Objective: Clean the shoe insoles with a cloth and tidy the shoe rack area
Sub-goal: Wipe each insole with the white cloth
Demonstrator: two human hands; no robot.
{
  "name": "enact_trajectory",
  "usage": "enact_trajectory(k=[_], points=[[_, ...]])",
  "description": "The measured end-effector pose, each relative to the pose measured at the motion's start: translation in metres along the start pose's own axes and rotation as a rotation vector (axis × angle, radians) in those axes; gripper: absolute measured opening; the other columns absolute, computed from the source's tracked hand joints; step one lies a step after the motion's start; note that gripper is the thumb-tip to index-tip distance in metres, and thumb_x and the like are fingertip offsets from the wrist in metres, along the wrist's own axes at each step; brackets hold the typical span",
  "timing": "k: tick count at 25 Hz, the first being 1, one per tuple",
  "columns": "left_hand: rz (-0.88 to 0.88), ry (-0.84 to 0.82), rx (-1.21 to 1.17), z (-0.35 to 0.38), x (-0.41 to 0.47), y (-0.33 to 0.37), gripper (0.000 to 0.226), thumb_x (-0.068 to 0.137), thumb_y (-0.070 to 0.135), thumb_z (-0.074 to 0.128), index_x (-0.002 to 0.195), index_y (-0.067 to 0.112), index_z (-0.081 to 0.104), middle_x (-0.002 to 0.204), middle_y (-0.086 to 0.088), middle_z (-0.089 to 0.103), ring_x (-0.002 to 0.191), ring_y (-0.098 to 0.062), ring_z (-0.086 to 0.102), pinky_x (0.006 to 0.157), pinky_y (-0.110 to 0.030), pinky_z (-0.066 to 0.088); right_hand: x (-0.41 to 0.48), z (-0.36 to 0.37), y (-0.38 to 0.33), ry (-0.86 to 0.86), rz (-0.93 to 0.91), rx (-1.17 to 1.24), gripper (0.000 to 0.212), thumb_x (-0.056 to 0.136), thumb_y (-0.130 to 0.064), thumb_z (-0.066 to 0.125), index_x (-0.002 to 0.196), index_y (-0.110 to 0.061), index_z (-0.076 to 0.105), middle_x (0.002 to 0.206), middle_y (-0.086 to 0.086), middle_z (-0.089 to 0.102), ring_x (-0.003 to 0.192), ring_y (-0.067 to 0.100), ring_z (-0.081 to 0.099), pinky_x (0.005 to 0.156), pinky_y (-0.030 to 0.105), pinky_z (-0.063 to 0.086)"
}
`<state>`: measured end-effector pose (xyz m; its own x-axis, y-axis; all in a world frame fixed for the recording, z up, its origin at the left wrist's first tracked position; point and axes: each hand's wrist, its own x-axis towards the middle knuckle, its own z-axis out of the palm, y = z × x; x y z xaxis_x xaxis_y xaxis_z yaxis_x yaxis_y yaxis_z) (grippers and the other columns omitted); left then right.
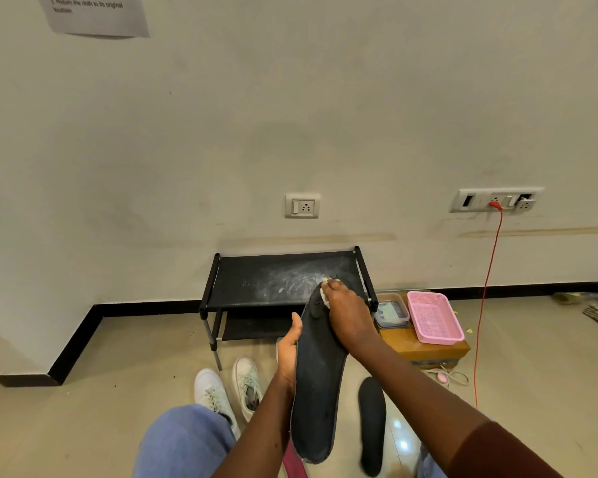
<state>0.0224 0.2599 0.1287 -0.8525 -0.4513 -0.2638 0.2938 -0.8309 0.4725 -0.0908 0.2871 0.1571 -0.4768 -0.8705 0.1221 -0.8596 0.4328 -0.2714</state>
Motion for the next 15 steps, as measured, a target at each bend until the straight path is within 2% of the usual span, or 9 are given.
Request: enact_trajectory(k=[3,5,9,12,15], points=[[0.015,0.025,0.002,-0.004,-0.001,-0.001,0.083,0.015,0.038,0.096,0.084,-0.002,0.076,0.09,-0.022,0.071,0.076,-0.032,0.071,0.056,-0.036,0.057,0.006,-0.005,0.005,0.072,0.15,0.03,0.037,0.092,0.002,0.038,0.127,-0.006,0.048,0.133,0.012,0.05,0.117,0.027,0.052,0.094,0.032,0.043],[0.005,0.025,0.006,-0.005,0.001,-0.001,0.084,0.018,0.039,0.097,0.088,-0.001,0.075,0.093,-0.021,0.071,0.08,-0.031,0.071,0.06,-0.037,0.058,0.006,-0.007,0.0,0.087,0.158,0.053,0.038,0.09,0.005,0.038,0.124,-0.006,0.051,0.13,0.011,0.052,0.114,0.027,0.053,0.092,0.032,0.043],[0.007,0.027,0.014,-0.005,0.002,0.001,0.073,0.026,0.04,0.096,0.085,0.002,0.077,0.088,-0.019,0.072,0.077,-0.028,0.071,0.06,-0.035,0.058,0.0,-0.003,-0.015,0.026,-0.029,0.104,0.05,0.084,0.009,0.044,0.13,-0.009,0.049,0.141,0.008,0.044,0.124,0.026,0.048,0.1,0.033,0.039],[0.026,0.053,-0.002,-0.005,-0.001,0.004,0.048,0.055,0.045,0.087,0.082,0.006,0.078,0.083,-0.016,0.072,0.074,-0.026,0.072,0.059,-0.033,0.058,-0.01,0.007,-0.018,-0.011,-0.152,0.141,0.056,0.084,0.009,0.043,0.136,-0.012,0.044,0.144,0.005,0.041,0.129,0.022,0.043,0.107,0.032,0.036],[0.008,0.043,-0.016,-0.004,-0.005,0.005,0.068,0.031,0.032,0.096,0.089,0.003,0.076,0.089,-0.019,0.071,0.078,-0.029,0.071,0.062,-0.036,0.059,-0.01,0.004,-0.013,-0.02,-0.161,0.13,0.057,0.084,0.009,0.043,0.136,-0.015,0.045,0.144,0.003,0.042,0.129,0.021,0.043,0.106,0.034,0.037]])
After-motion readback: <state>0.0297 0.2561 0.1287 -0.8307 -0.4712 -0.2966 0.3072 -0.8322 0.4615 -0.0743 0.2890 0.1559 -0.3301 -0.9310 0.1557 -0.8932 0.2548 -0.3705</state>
